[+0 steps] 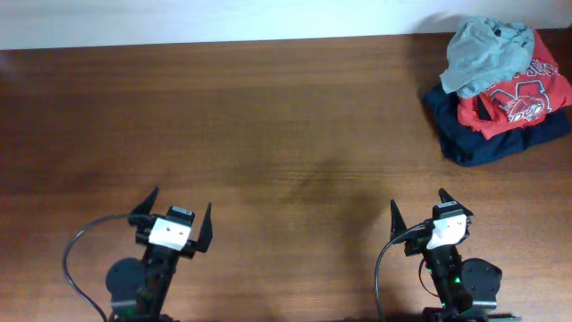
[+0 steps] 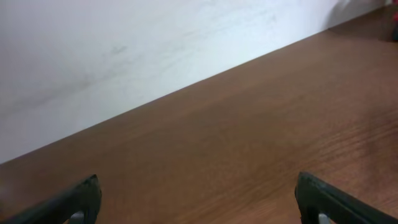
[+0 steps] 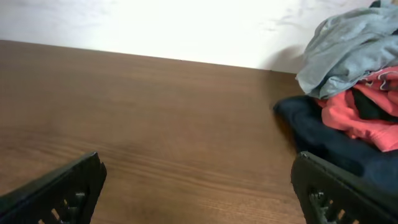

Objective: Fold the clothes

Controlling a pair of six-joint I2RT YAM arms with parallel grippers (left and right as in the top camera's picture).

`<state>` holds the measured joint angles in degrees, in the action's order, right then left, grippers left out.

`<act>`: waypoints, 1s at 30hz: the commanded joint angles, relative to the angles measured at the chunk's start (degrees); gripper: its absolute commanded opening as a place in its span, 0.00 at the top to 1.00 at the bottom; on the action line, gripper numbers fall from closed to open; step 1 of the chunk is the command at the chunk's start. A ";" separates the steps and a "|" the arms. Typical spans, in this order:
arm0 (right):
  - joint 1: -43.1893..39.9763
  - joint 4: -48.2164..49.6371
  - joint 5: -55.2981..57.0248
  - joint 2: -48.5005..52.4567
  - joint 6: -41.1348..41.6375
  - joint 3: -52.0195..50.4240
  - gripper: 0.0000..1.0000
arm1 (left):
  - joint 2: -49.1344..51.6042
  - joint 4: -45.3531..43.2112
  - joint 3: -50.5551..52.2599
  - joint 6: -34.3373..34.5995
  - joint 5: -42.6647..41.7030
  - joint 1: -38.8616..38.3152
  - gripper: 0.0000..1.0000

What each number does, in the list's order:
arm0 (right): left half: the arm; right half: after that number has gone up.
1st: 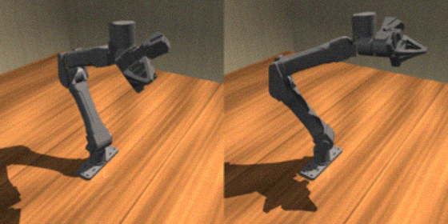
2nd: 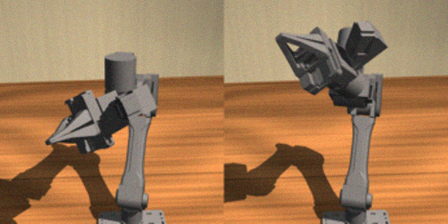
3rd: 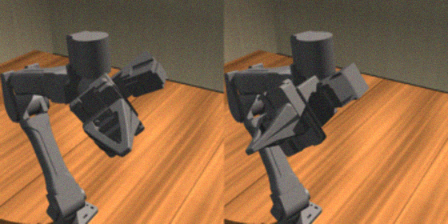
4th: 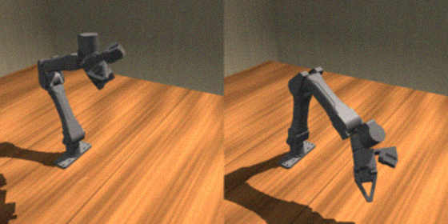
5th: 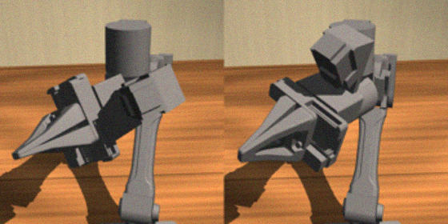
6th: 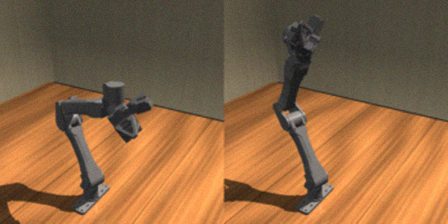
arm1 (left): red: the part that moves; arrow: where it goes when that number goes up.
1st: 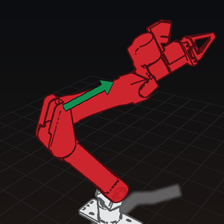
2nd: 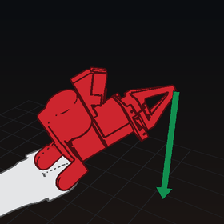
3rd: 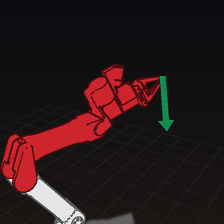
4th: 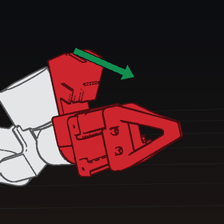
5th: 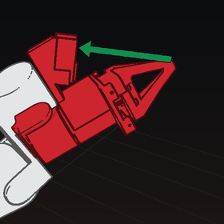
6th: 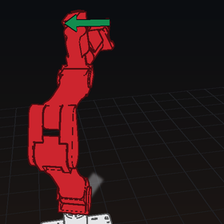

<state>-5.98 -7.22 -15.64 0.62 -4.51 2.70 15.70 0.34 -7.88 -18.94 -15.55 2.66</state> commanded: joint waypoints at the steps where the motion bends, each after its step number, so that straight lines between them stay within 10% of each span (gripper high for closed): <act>1: -0.44 0.17 0.70 -0.42 0.35 -0.66 0.01 | -3.39 -0.35 2.69 1.38 -0.07 0.28 0.01; 30: -0.44 0.20 0.70 -0.42 0.35 -0.66 0.01 | -15.41 2.93 7.37 1.36 0.26 0.13 0.01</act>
<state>-5.98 -7.22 -15.64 0.62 -4.49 2.70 0.84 3.22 -0.95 -18.20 -15.55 2.66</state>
